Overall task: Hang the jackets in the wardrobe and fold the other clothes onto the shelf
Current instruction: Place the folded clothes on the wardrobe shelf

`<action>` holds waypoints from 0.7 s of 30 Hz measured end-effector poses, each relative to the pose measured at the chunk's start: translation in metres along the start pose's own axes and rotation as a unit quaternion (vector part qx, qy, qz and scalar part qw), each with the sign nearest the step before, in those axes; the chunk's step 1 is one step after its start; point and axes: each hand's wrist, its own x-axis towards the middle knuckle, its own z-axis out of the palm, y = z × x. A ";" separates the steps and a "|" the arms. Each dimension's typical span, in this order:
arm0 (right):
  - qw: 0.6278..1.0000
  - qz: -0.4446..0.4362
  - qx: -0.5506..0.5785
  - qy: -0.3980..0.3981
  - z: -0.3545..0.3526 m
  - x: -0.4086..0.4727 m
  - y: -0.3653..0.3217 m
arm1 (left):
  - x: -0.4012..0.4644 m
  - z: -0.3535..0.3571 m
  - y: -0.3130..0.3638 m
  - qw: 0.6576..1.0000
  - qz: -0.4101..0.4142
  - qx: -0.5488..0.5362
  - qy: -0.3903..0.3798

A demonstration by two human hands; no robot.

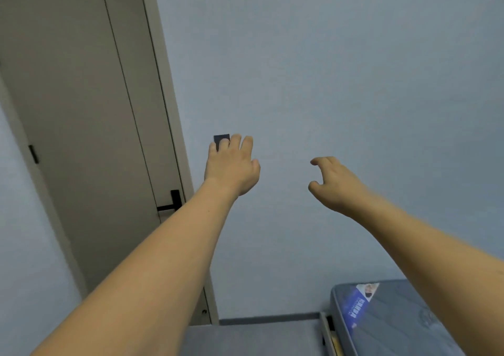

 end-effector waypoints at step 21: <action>0.935 0.350 -0.052 -0.003 0.029 0.053 0.400 | 0.228 0.291 0.366 0.932 0.281 -0.175 -0.145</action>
